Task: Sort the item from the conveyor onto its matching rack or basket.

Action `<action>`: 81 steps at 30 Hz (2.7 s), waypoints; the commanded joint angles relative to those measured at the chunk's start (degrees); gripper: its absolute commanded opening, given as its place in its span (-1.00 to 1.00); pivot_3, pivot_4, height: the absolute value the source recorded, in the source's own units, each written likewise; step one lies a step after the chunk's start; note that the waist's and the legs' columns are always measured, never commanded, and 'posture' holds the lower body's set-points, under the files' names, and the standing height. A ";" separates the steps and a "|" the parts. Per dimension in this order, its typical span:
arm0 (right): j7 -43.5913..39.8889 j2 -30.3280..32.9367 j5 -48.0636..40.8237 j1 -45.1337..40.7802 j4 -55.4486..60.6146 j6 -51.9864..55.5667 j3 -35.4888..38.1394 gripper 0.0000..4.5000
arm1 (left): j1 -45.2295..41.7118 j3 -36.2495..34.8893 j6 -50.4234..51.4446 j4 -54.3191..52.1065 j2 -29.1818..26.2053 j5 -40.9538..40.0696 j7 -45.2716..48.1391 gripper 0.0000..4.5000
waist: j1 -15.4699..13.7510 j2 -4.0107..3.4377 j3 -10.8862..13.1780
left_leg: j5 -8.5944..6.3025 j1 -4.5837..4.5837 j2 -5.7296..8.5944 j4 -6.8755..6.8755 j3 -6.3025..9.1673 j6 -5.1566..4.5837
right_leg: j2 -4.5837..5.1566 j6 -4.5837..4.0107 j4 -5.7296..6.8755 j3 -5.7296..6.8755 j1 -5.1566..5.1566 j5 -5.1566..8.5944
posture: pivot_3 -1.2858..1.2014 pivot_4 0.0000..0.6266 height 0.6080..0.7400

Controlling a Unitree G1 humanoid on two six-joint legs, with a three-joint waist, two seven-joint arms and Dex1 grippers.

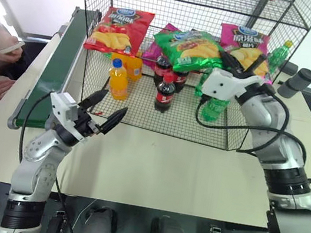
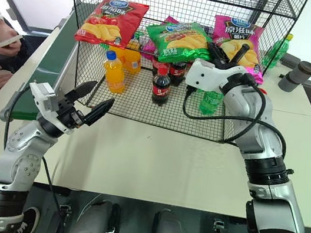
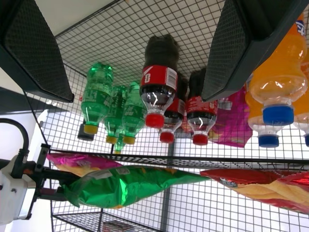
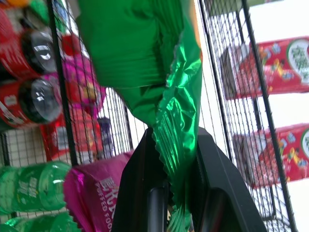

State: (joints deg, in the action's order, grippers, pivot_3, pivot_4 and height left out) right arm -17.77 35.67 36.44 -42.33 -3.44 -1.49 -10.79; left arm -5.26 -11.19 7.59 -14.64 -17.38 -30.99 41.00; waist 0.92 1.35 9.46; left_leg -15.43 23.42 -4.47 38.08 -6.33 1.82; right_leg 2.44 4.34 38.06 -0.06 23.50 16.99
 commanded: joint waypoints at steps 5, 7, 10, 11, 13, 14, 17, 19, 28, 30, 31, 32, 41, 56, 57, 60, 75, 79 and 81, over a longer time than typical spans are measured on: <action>4.21 -5.42 1.63 -8.80 -6.60 8.29 0.44 -0.98 | -1.26 2.31 -2.88 -0.30 1.50 0.84 -0.59 1.00 | 0.13 -0.03 0.02 | 0.01 0.01 -0.03 -0.01 -0.06 0.01 | -0.04 0.00 0.03 -0.03 0.04 -0.01 | 0.03 -0.52 1.00; 4.54 -6.48 1.80 -9.40 -6.34 9.57 0.18 -0.98 | -1.27 2.40 -3.24 -0.06 1.66 1.01 -0.78 1.00 | 0.14 -0.03 0.02 | 0.01 0.02 -0.03 -0.02 -0.06 0.01 | -0.02 0.01 0.02 -0.04 0.05 -0.01 | 0.03 -0.52 1.00; 4.69 -7.43 1.86 -9.38 -6.37 10.82 -0.05 -0.98 | -1.44 2.48 -3.72 0.15 1.85 1.16 -0.96 1.00 | 0.17 -0.03 0.02 | 0.01 0.02 -0.02 -0.01 -0.06 0.01 | -0.01 0.01 0.03 -0.04 0.05 -0.01 | 0.03 -0.52 1.00; 4.69 -7.56 1.81 -9.36 -6.41 11.15 0.00 -0.98 | -1.49 2.51 -3.77 0.19 1.89 1.10 -1.04 1.00 | 0.17 -0.03 0.02 | 0.01 0.02 -0.02 -0.01 -0.06 0.01 | -0.02 0.01 0.03 -0.03 0.05 -0.01 | 0.03 -0.52 1.00; 4.76 -7.76 1.74 -9.47 -6.53 11.74 0.06 -0.98 | -1.53 2.76 -3.81 0.31 1.77 1.17 -0.92 1.00 | 0.17 -0.03 0.02 | 0.01 0.02 -0.02 -0.01 -0.05 0.01 | -0.02 0.01 0.04 -0.03 0.05 -0.01 | 0.03 -0.52 1.00; 4.71 -7.94 1.53 -9.58 -6.61 12.07 0.10 -0.98 | -1.55 2.83 -3.89 0.32 1.80 1.16 -0.95 1.00 | 0.17 -0.03 0.02 | 0.01 0.02 -0.02 -0.01 -0.05 0.01 | -0.02 0.01 0.04 -0.03 0.05 -0.01 | 0.03 -0.52 1.00; 4.30 -8.71 0.85 -9.52 -6.44 12.87 -0.02 -0.98 | -1.43 3.24 -4.22 0.30 1.96 1.38 -1.07 1.00 | 0.17 -0.03 0.02 | 0.01 0.02 -0.02 -0.01 -0.05 0.01 | -0.02 0.01 0.04 -0.04 0.05 -0.01 | 0.03 -0.52 1.00; 3.87 -9.49 0.40 -9.08 -5.97 13.43 -0.28 -0.98 | -1.39 3.43 -4.36 0.32 2.03 1.45 -1.14 1.00 | 0.18 -0.03 0.02 | 0.01 0.02 -0.02 -0.01 -0.06 0.01 | -0.02 0.01 0.04 -0.03 0.05 -0.01 | 0.03 -0.52 1.00; 2.42 -11.17 -1.24 -8.34 -4.87 14.91 -0.78 -0.76 | -1.48 3.93 -4.67 0.22 2.12 1.50 -1.45 1.00 | 0.22 -0.03 0.02 | 0.01 0.02 -0.02 -0.02 -0.04 0.01 | -0.03 0.01 0.04 -0.03 0.05 -0.01 | 0.03 -0.52 1.00; 2.24 -11.30 -1.75 -8.18 -4.68 15.12 -0.65 -0.38 | -1.57 4.06 -4.71 0.25 2.22 1.58 -1.56 1.00 | 0.22 -0.03 0.02 | 0.01 0.02 -0.02 -0.02 -0.04 0.01 | -0.03 0.01 0.04 -0.03 0.05 -0.01 | 0.03 -0.52 1.00; 2.26 -11.27 -1.74 -8.20 -4.52 15.23 -0.65 -0.18 | -1.67 4.18 -4.69 0.21 2.30 1.62 -1.66 1.00 | 0.21 -0.03 0.02 | 0.01 0.02 -0.02 -0.02 -0.04 0.01 | -0.03 0.01 0.04 -0.03 0.05 -0.01 | 0.03 -0.52 1.00; 2.01 -11.33 -2.02 -8.21 -4.24 15.44 -0.58 0.04 | -1.73 4.30 -4.65 0.17 2.36 1.69 -1.76 1.00 | 0.21 -0.03 0.02 | 0.01 0.02 -0.02 -0.02 -0.04 0.01 | -0.03 0.01 0.04 -0.03 0.05 -0.01 | 0.03 -0.52 1.00; -8.01 -12.53 -10.39 -7.08 3.53 20.68 1.42 0.84 | -1.44 5.27 -5.03 0.33 3.31 2.22 -2.13 1.00 | 0.12 -0.03 0.02 | 0.00 0.02 -0.03 -0.04 -0.02 0.00 | -0.03 0.01 0.03 -0.03 0.06 -0.01 | 0.03 -0.52 1.00; -14.16 -10.88 -19.91 -4.61 8.17 21.08 2.69 0.84 | -1.86 5.99 -5.78 0.94 3.67 2.80 -1.95 1.00 | 0.11 -0.03 0.02 | -0.01 0.02 -0.03 -0.04 0.01 -0.02 | -0.04 0.01 0.02 -0.01 0.06 -0.01 | 0.03 -0.52 1.00; -13.98 -10.72 -19.91 -4.65 8.06 20.35 2.62 0.84 | -1.84 6.04 -5.81 0.98 3.69 2.82 -1.94 1.00 | 0.11 -0.03 0.02 | -0.01 0.02 -0.03 -0.04 0.01 -0.01 | -0.04 0.01 0.02 -0.01 0.06 -0.01 | 0.03 -0.52 1.00; -14.21 -10.59 -20.50 -4.87 7.46 19.14 2.34 0.51 | -1.91 6.27 -5.82 0.88 3.75 2.80 -1.82 1.00 | 0.10 -0.03 0.02 | -0.01 0.02 -0.03 -0.04 0.01 -0.02 | -0.04 0.01 0.02 0.00 0.06 -0.01 | 0.03 -0.52 1.00; -11.05 -8.01 -17.79 -7.49 -2.37 4.54 -0.62 -0.98 | -2.50 6.69 -6.23 1.17 4.19 2.97 -1.85 1.00 | 0.18 -0.03 0.02 | -0.01 0.02 -0.02 -0.04 0.00 -0.02 | -0.04 0.01 0.01 -0.01 0.05 -0.01 | 0.03 -0.52 1.00; -9.27 -8.40 -16.58 -9.70 -8.10 0.39 -1.53 -0.98 | -2.72 6.76 -6.24 1.06 4.29 2.88 -1.97 1.00 | 0.19 -0.03 0.02 | -0.01 0.02 -0.03 -0.05 0.00 -0.02 | -0.05 0.01 0.01 -0.01 0.06 -0.01 | 0.03 -0.52 1.00; -8.86 -8.24 -16.15 -10.32 -10.25 -2.20 -2.10 -0.98 | -2.69 6.77 -6.23 0.84 4.30 2.99 -2.15 1.00 | 0.16 -0.03 0.02 | -0.01 0.02 -0.03 -0.05 -0.01 -0.02 | -0.04 0.01 0.01 -0.01 0.06 -0.01 | 0.03 -0.52 1.00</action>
State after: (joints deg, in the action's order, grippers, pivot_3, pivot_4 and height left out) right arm -27.72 27.29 20.07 -50.87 -13.58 -1.31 -13.15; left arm -7.37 -4.68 2.83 -12.49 -13.16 -27.98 38.86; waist 1.08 1.32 9.48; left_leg -15.44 23.44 -4.50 38.04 -6.34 1.81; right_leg 2.39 4.36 38.07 -0.07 23.56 16.98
